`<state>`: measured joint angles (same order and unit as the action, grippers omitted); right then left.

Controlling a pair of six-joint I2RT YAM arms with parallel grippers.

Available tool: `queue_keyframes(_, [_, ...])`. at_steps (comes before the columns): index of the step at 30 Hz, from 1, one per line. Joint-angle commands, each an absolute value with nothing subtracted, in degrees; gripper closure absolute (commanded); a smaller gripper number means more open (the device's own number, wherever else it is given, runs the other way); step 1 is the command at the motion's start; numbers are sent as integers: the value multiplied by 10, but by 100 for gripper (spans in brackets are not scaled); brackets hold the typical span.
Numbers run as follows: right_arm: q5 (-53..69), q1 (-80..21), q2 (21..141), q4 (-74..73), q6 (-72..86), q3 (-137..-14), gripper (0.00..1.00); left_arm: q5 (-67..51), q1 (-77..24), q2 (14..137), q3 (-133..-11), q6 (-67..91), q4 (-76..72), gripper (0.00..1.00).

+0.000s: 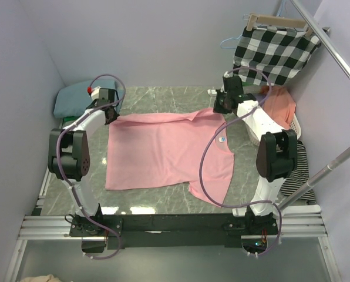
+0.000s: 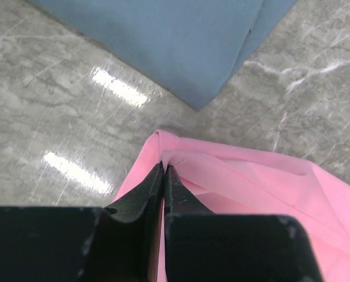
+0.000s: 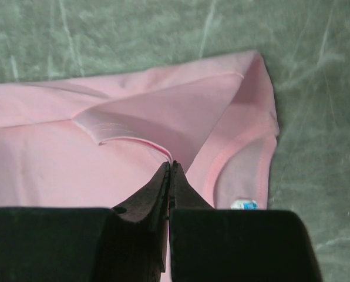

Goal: Fold and stack the t-shirts
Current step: Fold the flattened tshirt in 1/3 of the way

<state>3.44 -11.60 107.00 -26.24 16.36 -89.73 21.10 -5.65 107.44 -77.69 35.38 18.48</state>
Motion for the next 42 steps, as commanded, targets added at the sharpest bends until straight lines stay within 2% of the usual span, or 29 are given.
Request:
queue_keyframes(1, [1, -116, 1013, -232, 182, -844, 100, 207, -60, 1026, -740, 361, 180, 90])
queue_keyframes(5, [-20, -115, 996, -229, 191, -823, 100, 211, -60, 1009, -716, 359, 178, 87])
queue_keyframes(9, [-39, -107, 1000, -226, 196, -811, 100, 232, -58, 996, -709, 346, 178, 80])
queue_keyframes(19, [-32, -69, 1031, -231, 188, -858, 100, 215, -26, 1023, -768, 321, 189, 83])
queue_keyframes(26, [-2, -69, 1029, -254, 185, -858, 100, 215, -26, 1020, -763, 318, 192, 83])
queue_keyframes(29, [24, -80, 1026, -267, 185, -842, 100, 189, -27, 1014, -753, 320, 190, 82])
queue_keyframes(33, [34, -104, 1014, -286, 182, -817, 100, 147, -36, 1009, -729, 327, 178, 75])
queue_keyframes(42, [-47, -149, 953, -291, 208, -694, 100, 145, -57, 1026, -734, 333, 193, 73])
